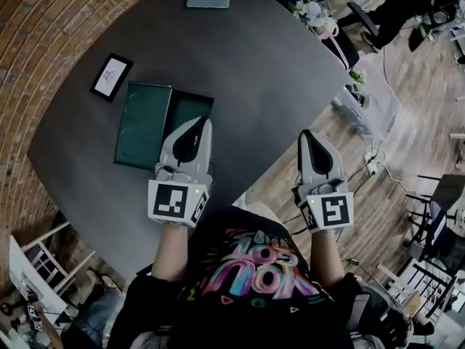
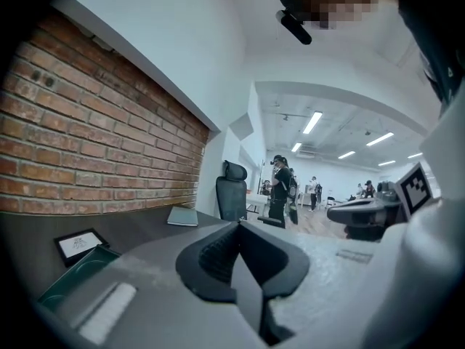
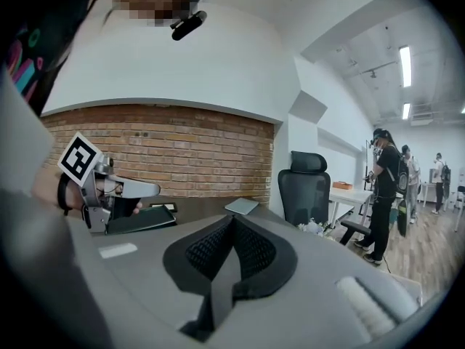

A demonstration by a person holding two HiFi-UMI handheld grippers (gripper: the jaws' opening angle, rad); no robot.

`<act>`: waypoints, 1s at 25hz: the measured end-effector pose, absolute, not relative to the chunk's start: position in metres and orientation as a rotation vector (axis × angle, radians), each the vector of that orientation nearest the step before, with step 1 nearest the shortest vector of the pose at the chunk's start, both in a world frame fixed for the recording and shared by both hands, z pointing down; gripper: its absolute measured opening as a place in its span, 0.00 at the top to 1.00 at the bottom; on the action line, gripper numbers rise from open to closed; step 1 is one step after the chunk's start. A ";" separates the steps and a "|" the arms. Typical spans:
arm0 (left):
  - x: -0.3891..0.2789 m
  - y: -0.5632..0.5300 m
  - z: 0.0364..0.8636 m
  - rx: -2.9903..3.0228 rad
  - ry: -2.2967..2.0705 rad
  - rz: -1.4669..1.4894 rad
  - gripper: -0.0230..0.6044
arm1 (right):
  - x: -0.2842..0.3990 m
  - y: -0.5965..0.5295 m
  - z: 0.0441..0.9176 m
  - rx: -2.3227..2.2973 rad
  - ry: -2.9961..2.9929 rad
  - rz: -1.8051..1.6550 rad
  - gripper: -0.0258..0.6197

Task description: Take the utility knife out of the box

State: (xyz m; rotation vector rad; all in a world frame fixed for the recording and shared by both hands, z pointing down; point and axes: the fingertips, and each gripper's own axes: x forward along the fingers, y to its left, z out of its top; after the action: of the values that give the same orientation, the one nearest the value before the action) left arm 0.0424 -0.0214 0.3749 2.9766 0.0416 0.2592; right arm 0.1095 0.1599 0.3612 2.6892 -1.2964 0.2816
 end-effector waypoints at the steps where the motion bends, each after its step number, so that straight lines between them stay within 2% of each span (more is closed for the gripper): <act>1: 0.044 -0.026 0.374 2.975 0.021 0.253 0.96 | 0.114 0.155 0.359 2.680 -1.308 0.272 0.96; 15: 0.039 -0.073 0.362 2.964 -0.334 0.193 0.96 | 0.151 0.101 0.353 2.485 -1.570 0.248 0.96; 25: -0.026 -0.132 0.361 2.840 -0.950 0.250 0.96 | 0.149 -0.012 0.359 2.120 -2.059 0.235 0.96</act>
State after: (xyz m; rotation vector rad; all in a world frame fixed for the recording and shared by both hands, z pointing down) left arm -0.0259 -0.1324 0.3614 2.8400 -0.9496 0.2503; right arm 0.1488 -0.0122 0.3594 2.1196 -2.0595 0.2347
